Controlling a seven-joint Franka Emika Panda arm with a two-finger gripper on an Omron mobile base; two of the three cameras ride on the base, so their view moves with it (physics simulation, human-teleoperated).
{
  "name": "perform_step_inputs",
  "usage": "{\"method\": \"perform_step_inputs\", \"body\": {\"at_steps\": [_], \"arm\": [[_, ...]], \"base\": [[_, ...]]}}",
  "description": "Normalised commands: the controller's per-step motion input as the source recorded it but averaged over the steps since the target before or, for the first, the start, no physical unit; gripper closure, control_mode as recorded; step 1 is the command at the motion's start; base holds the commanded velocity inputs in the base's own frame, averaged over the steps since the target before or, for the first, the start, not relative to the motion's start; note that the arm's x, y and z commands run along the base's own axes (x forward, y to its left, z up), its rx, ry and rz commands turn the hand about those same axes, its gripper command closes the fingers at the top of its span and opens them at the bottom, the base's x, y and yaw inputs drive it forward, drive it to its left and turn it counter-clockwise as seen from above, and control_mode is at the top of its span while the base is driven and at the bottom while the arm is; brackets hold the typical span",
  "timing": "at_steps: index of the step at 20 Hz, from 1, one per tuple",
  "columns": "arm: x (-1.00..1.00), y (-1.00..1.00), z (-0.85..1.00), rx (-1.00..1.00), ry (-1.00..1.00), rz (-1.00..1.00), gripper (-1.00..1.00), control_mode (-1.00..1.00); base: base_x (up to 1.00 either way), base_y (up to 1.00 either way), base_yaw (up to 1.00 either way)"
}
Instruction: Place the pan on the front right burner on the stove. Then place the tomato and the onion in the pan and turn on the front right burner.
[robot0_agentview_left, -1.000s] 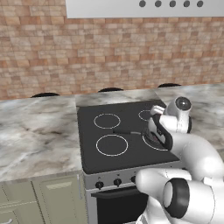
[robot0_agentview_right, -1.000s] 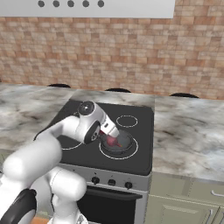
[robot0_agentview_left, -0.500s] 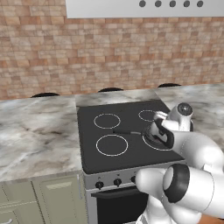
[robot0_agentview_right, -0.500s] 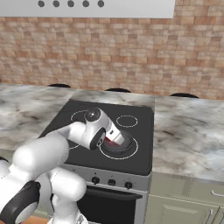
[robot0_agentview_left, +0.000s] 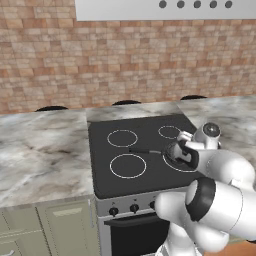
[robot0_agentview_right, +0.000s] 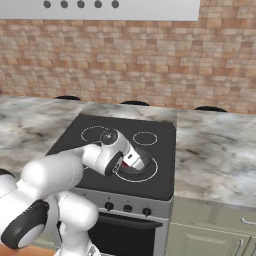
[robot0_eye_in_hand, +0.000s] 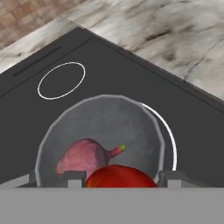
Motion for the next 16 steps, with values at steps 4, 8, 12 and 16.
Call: {"method": "perform_step_inputs", "body": {"at_steps": [4,8,12,16], "arm": [[0.0,0.0,-0.24,0.0,0.0,-0.02,1.0,-1.0],[0.0,0.0,-0.25,0.0,0.0,-0.02,1.0,-1.0],[0.0,0.0,-0.26,0.0,0.0,-0.01,1.0,-1.0],[0.0,-0.03,-0.24,0.0,0.0,0.0,1.0,-1.0]], "base": [[0.0,0.0,0.0],[0.0,0.0,0.0],[0.0,0.0,0.0],[0.0,0.0,0.0]]}}
